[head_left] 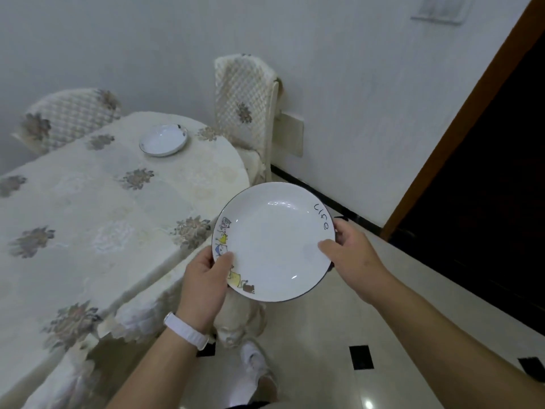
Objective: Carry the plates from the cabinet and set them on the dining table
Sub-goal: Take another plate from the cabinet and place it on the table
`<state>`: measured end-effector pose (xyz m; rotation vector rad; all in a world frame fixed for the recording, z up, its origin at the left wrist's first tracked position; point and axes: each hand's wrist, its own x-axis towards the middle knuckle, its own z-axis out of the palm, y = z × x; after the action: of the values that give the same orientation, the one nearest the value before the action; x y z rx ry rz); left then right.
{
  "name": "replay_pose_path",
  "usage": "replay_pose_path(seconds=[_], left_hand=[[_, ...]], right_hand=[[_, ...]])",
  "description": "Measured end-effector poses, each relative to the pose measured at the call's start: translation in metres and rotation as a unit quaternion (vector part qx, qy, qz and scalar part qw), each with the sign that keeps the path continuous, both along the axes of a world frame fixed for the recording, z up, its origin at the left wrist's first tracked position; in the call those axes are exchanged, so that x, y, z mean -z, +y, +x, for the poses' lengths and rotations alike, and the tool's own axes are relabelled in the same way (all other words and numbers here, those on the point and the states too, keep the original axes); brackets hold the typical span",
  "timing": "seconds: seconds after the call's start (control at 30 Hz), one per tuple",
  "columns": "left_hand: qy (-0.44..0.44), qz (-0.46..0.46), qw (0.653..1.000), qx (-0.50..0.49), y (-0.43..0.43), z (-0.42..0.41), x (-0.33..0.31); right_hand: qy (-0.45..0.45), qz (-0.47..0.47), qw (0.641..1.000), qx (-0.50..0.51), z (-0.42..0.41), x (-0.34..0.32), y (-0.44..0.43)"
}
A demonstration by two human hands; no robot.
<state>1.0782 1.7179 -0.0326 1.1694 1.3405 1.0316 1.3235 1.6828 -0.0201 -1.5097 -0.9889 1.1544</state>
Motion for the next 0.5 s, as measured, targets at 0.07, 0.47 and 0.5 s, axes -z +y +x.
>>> replay_pose_path(seconds=[0.07, 0.47, 0.5], left_hand=[[0.002, 0.005, 1.0, -0.006, 0.032, -0.013, -0.003], [0.023, 0.01, 0.996, -0.086, 0.169, -0.124, -0.005], [0.024, 0.009, 0.995, -0.094, 0.172, -0.132, -0.003]], right_hand=[[-0.01, -0.005, 1.0, -0.006, -0.014, -0.002, 0.032], [-0.027, 0.004, 0.996, -0.079, -0.122, -0.019, 0.192], [-0.028, 0.0, 0.995, -0.091, -0.13, -0.018, 0.2]])
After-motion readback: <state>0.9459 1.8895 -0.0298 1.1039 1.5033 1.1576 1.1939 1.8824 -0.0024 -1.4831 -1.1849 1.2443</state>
